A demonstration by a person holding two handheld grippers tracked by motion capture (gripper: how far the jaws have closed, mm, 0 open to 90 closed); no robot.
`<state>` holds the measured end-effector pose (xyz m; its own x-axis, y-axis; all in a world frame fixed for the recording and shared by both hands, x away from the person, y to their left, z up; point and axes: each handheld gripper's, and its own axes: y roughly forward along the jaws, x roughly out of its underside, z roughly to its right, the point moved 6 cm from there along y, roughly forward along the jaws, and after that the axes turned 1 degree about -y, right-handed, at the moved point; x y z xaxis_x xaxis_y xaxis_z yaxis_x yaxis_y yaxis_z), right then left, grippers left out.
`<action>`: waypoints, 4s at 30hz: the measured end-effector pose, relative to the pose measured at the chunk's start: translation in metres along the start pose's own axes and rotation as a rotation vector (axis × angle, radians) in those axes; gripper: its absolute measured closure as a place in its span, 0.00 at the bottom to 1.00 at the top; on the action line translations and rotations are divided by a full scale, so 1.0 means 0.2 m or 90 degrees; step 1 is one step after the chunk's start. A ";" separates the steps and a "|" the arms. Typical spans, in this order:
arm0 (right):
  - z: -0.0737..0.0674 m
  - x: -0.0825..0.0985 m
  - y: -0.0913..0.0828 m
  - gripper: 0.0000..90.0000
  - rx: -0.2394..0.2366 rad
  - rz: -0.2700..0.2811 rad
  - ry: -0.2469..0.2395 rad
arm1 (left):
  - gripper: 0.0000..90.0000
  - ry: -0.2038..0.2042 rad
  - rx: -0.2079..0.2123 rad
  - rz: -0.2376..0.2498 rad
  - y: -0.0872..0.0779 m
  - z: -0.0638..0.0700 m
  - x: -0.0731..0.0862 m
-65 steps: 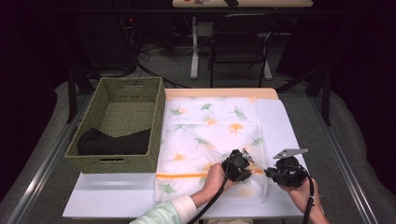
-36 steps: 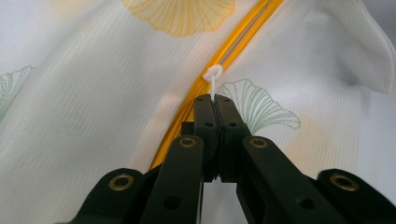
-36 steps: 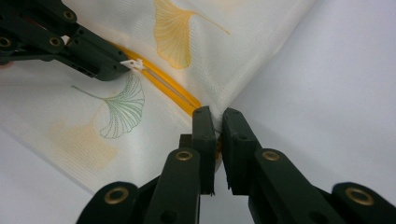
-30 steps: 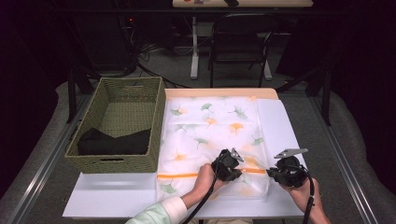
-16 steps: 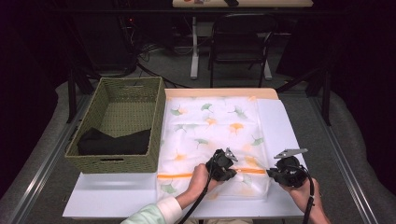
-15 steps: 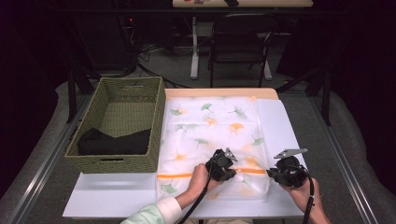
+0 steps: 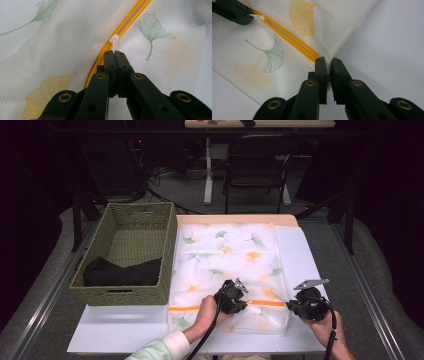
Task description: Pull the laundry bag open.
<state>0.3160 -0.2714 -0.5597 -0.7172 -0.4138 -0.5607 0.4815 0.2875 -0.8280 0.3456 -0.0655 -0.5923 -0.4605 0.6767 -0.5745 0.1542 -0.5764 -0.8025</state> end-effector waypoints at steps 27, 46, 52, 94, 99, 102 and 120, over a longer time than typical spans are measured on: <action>0.00 0.00 0.00 0.94 0.003 -0.005 0.000 | 0.99 -0.031 -0.018 0.002 -0.13 -0.07 0.13; 0.00 0.00 0.00 0.94 0.004 -0.006 0.000 | 0.99 -0.048 -0.039 -0.010 -0.21 -0.14 0.24; 0.00 0.00 0.00 0.94 0.006 -0.008 0.002 | 0.99 -0.057 -0.048 -0.013 -0.25 -0.16 0.29; 0.00 0.01 0.01 0.94 0.013 -0.014 0.004 | 0.99 -0.149 -0.132 -0.019 -0.55 -0.29 0.67; 0.01 0.01 0.01 0.94 0.015 -0.015 0.001 | 0.99 -0.175 -0.164 -0.024 -0.64 -0.32 0.78; 0.00 0.01 0.01 0.94 0.016 -0.016 -0.002 | 0.99 -0.177 -0.171 -0.019 -0.66 -0.33 0.80; 0.01 0.02 0.02 0.93 0.019 -0.019 -0.004 | 0.98 -0.184 -0.173 -0.021 -0.70 -0.32 0.84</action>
<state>0.3158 -0.2734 -0.5657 -0.7281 -0.4268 -0.5364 0.4755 0.2491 -0.8437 0.3021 0.1578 -0.5867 -0.6900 0.5138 -0.5098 0.3428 -0.3883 -0.8554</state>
